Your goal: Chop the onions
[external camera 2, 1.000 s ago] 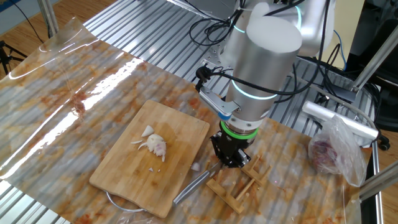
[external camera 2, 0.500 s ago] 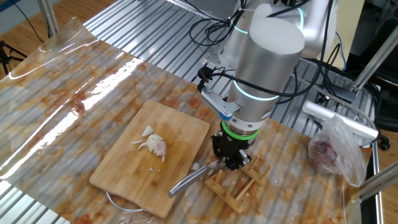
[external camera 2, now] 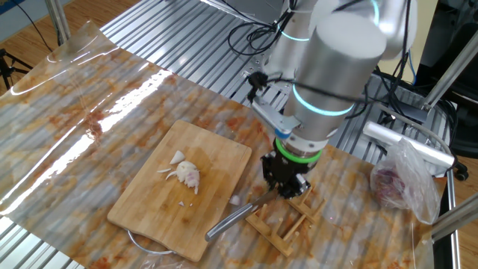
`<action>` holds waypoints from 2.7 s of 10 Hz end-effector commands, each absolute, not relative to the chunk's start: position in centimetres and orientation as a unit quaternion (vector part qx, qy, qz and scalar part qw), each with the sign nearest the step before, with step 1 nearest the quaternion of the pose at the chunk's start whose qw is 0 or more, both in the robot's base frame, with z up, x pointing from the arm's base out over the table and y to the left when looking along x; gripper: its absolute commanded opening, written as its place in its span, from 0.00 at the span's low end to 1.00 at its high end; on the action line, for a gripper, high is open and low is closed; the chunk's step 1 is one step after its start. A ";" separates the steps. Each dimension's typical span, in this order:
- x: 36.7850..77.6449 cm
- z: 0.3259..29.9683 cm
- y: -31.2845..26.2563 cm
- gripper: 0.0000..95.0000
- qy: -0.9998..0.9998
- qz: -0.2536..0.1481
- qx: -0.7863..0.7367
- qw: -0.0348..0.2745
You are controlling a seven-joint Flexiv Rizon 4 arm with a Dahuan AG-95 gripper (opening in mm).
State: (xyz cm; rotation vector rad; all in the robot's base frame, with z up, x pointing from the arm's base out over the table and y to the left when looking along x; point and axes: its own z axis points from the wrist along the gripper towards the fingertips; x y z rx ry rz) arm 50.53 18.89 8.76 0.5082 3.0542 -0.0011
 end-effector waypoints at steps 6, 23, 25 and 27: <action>51.0 15.0 14.8 0.20 0.991 0.005 0.131 0.007; 55.6 13.9 2.7 0.00 1.000 0.013 -0.002 0.013; 55.6 13.9 2.7 0.00 1.000 0.011 0.004 0.010; 55.6 13.9 2.7 0.20 1.000 0.010 0.011 0.004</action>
